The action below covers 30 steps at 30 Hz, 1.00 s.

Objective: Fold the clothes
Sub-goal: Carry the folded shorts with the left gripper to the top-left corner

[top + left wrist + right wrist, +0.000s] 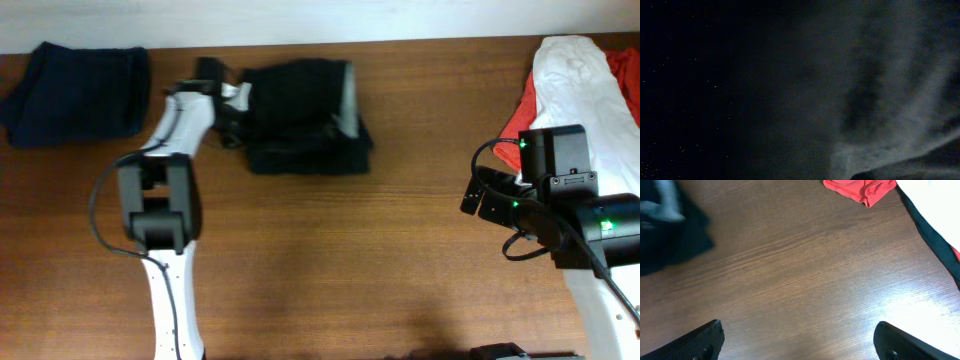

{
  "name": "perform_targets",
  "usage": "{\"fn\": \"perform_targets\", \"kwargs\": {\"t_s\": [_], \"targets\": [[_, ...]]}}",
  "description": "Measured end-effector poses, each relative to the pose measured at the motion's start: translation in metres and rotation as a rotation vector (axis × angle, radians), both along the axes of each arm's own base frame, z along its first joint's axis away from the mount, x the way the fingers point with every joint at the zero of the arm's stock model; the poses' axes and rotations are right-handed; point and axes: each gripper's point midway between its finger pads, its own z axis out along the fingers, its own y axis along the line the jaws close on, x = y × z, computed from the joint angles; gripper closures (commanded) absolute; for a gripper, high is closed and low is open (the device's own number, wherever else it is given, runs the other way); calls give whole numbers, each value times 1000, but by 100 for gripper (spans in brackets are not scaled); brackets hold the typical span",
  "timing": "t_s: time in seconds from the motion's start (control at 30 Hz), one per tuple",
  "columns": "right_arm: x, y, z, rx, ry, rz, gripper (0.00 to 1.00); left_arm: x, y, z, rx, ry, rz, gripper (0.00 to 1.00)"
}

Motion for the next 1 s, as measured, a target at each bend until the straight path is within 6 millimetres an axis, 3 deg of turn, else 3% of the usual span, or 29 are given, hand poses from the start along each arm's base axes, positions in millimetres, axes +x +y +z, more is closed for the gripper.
{"fn": "perform_targets", "kwargs": {"t_s": [0.13,0.23,0.3,0.6,1.0], "targets": [[0,0,0,1,0,0,1,21,95,5,155,-34,160,99],[0,0,0,1,0,0,1,28,144,17,278,-68,195,99],[0,0,0,0,0,0,1,36,175,39,379,-113,206,99],[0,0,0,1,0,0,1,60,236,144,697,-290,303,99],[0,0,0,1,0,0,1,56,301,168,912,-316,450,99]]}}
